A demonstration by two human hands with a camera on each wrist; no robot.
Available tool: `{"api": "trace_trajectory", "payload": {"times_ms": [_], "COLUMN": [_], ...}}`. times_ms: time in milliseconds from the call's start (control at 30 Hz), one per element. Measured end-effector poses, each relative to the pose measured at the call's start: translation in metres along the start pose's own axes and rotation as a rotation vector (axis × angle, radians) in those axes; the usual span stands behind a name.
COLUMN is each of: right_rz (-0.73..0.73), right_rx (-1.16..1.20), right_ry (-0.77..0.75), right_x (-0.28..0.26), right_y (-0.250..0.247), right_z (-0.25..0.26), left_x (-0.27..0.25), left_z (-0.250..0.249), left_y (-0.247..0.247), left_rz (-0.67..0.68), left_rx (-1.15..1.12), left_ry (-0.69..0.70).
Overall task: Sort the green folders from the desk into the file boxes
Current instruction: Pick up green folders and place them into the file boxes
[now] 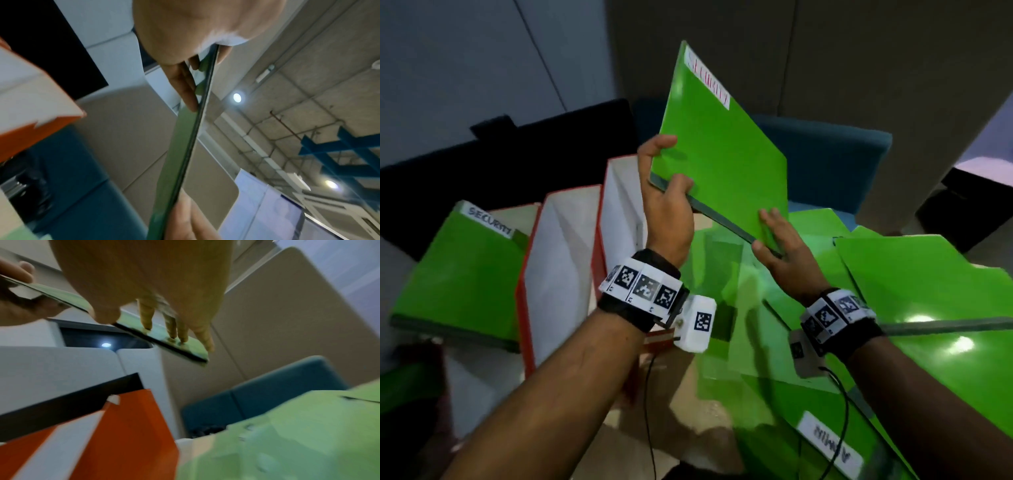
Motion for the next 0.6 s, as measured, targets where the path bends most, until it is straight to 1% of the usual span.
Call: {"api": "trace_trajectory", "payload": {"times_ms": [67,100,133,300,433,500,600], "right_rz": [0.021,0.045,0.045,0.080,0.079,0.138,0.258], "right_rx": [-0.007,-0.014,-0.029,0.007,0.052,0.091,0.127], "right_ry": [-0.091,-0.122,-0.143,-0.339,-0.404,-0.427,-0.459], "right_x": [0.024,0.036,0.043,0.084,0.090,0.086,0.083], "right_y": [0.017,0.030,0.032,0.087,0.144,0.177,0.220], "right_z": [0.031,0.047,0.059,0.129,0.172,0.189,0.210], "left_x": [0.004,0.003,0.003,-0.002,-0.013,-0.022,-0.032], "left_z": [-0.022,-0.036,-0.043,-0.091,-0.115,-0.123,-0.132], "left_y": [-0.024,-0.038,-0.045,-0.112,-0.155,-0.177,-0.209], "left_rz": [-0.031,-0.049,-0.063,-0.183,-0.271,-0.313,-0.334], "left_rx": [0.007,0.049,0.083,0.225,0.402,0.480,0.576], "left_ry": [0.099,0.146,0.184,0.390,0.550,0.610,0.647]}}
Point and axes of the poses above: each hand's wrist, its own x-axis towards the middle knuckle, its own y-axis out of the palm, z = x × y, the point moved 2 cm from there along x, towards the middle knuckle, and after that the axes turned 15 degrees about z, right-handed, at the moved point
